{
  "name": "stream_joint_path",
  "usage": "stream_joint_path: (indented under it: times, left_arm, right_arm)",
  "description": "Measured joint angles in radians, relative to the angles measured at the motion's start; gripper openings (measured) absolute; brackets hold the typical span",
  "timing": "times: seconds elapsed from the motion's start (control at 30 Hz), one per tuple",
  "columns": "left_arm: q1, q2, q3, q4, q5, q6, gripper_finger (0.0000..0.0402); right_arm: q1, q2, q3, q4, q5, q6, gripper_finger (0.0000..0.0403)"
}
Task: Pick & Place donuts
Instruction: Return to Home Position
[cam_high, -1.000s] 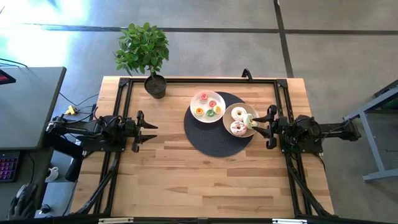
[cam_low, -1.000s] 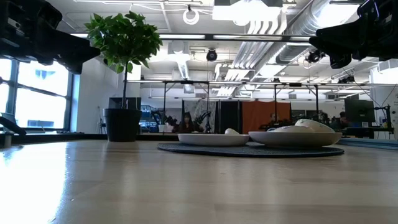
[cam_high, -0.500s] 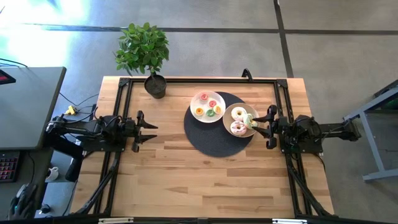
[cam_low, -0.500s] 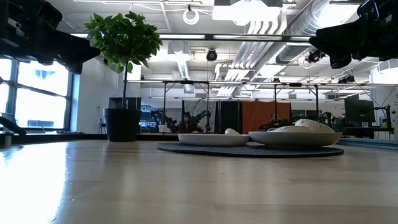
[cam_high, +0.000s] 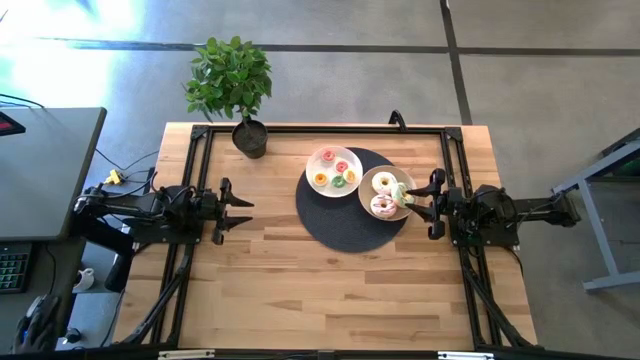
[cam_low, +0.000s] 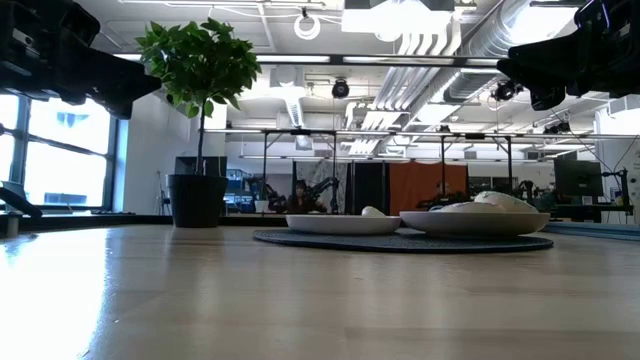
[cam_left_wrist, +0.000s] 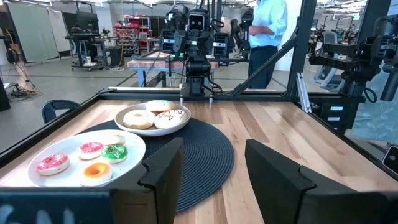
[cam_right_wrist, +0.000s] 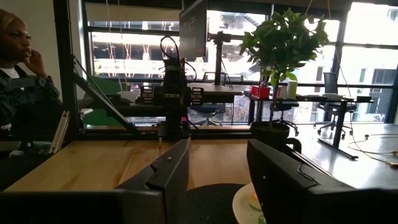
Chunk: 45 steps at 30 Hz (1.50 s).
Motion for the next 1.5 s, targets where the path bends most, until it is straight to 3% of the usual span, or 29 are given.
stream_joint_path:
  times: [1.5]
  left_arm:
    - [0.000,0.000,0.000,0.000,0.001,0.000,0.0170]
  right_arm:
    - [0.000,0.000,0.000,0.000,0.000,0.000,0.0163]
